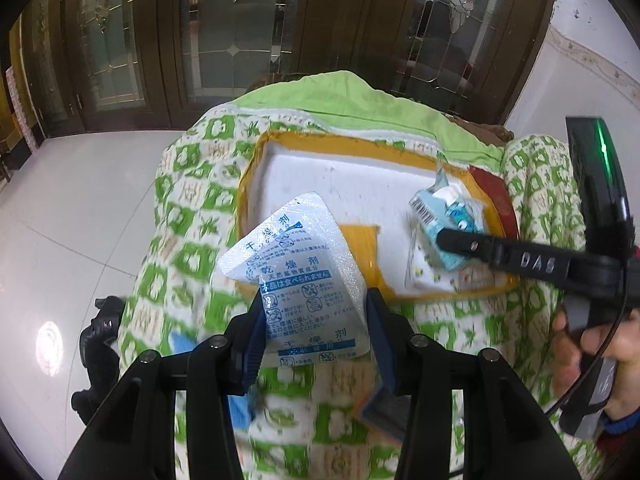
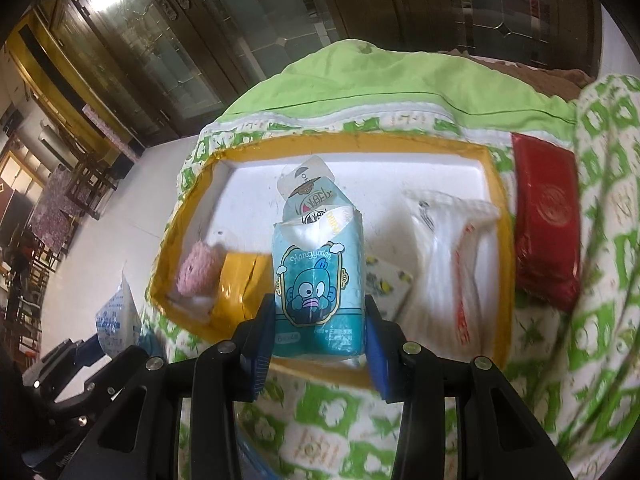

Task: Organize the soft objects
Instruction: 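Carry the white packet into the tray with the left tool while the right tool carries the wipes pack there, then open both tools to release the white packet and wipes pack in the tray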

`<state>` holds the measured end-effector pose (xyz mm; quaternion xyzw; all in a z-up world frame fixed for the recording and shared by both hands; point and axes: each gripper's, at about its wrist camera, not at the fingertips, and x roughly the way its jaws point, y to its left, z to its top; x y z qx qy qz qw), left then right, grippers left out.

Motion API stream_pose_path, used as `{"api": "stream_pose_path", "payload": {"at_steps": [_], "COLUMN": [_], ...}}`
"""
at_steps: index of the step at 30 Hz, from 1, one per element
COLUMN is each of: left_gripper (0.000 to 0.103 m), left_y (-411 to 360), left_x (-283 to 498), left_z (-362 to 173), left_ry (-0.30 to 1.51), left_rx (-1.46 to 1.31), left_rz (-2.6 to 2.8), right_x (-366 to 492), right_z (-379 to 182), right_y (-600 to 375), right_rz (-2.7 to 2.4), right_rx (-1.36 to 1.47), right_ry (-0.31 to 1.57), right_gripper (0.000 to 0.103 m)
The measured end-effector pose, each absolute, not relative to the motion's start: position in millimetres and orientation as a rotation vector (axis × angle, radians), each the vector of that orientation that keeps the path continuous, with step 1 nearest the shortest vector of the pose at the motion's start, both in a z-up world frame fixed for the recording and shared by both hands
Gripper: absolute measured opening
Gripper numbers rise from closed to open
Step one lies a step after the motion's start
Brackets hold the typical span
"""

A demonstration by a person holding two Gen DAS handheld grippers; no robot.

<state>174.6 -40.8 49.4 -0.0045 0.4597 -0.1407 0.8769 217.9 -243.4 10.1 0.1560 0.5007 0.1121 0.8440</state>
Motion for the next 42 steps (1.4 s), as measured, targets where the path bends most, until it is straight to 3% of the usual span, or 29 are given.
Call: {"api": "stream_pose_path", "payload": {"at_steps": [22, 32, 38, 40, 42], "left_gripper": [0.046, 0.047, 0.054, 0.058, 0.068], "left_y": [-55.8, -59.3, -56.0, -55.0, -53.2], "left_x": [291.1, 302.0, 298.3, 295.4, 290.5], "left_z": [13.1, 5.4, 3.8, 3.9, 5.6], "left_ry": [1.031, 1.033, 1.034, 1.034, 1.03], "left_rx": [-0.005, 0.037, 0.004, -0.002, -0.009], "left_rz": [-0.269, -0.291, -0.286, -0.283, -0.283], "right_x": [280.9, 310.1, 305.6, 301.7, 296.9], "right_z": [-16.9, -35.2, -28.6, -23.6, -18.5], "right_y": [-228.9, -216.3, -224.6, -227.6, -230.6], "right_rz": [0.253, 0.286, 0.246, 0.241, 0.234], "right_rx": [0.342, 0.412, 0.437, 0.443, 0.446], "right_ry": [1.062, 1.078, 1.05, 1.03, 1.006], "right_gripper": [0.044, 0.046, 0.054, 0.064, 0.065]}}
